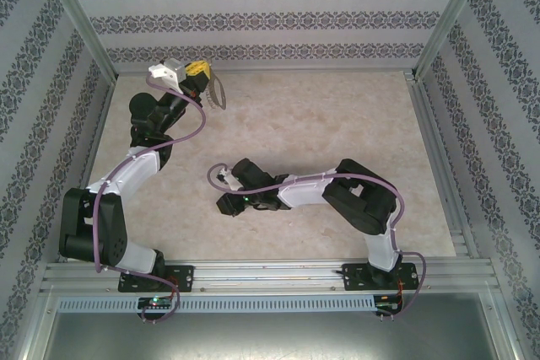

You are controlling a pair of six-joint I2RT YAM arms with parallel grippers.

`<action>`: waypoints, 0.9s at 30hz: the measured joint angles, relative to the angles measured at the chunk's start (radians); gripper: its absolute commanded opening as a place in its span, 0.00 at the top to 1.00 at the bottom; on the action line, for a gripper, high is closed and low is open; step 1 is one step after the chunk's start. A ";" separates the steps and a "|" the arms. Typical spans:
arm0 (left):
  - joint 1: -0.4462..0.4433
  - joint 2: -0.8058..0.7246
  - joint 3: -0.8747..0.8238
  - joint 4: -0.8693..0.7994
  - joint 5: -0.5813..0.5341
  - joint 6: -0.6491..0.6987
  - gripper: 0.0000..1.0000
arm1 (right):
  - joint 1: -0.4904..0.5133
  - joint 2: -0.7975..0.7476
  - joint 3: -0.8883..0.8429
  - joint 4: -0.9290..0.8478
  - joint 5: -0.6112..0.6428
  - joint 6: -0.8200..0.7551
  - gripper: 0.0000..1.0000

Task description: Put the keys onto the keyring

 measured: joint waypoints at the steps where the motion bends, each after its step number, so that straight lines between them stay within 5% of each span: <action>1: 0.000 0.000 0.000 0.000 0.000 0.000 1.00 | 0.000 0.001 0.001 0.000 0.000 0.000 0.72; 9: 0.000 0.000 0.000 0.000 0.000 0.000 1.00 | 0.000 -0.005 -0.006 -0.003 0.032 0.004 0.63; 27: 0.000 0.000 0.000 0.001 0.000 0.000 1.00 | -0.001 -0.012 -0.017 -0.010 0.077 0.007 0.62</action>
